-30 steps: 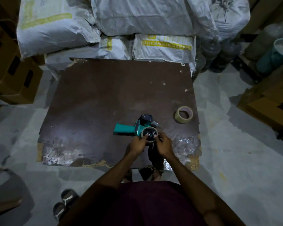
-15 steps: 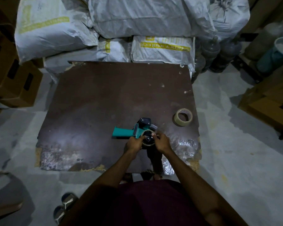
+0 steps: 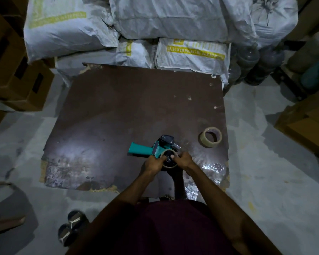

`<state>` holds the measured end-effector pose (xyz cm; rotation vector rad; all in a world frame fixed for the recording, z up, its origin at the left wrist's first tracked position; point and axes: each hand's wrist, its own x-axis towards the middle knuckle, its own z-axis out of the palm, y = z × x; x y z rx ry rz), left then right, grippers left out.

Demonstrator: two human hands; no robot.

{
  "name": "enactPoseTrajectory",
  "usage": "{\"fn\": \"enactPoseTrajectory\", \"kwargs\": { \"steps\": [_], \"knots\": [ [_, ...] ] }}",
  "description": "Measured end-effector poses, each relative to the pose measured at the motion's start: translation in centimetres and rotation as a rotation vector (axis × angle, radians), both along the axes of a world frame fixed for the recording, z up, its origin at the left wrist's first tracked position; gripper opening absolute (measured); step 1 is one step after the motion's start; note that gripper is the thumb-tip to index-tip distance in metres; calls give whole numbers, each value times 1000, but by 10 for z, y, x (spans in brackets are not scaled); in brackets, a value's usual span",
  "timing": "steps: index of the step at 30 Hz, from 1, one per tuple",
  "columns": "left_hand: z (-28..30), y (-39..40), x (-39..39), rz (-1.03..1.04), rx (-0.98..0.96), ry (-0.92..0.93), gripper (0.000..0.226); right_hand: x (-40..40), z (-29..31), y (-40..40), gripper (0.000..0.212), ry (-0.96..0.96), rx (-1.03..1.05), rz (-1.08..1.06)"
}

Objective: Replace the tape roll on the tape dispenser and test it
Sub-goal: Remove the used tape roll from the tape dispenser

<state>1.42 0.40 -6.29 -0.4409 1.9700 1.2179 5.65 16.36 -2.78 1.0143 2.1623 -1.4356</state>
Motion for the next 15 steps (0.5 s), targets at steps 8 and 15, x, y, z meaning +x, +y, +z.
{"fn": "enactPoseTrajectory", "kwargs": {
  "steps": [8, 15],
  "knots": [
    [53, 15, 12, 26, -97, 97, 26, -4, 5, -13, 31, -4, 170, -3],
    [54, 13, 17, 5, -130, 150, 30, -1, 9, -20, 25, 30, 196, -65]
  ]
}}
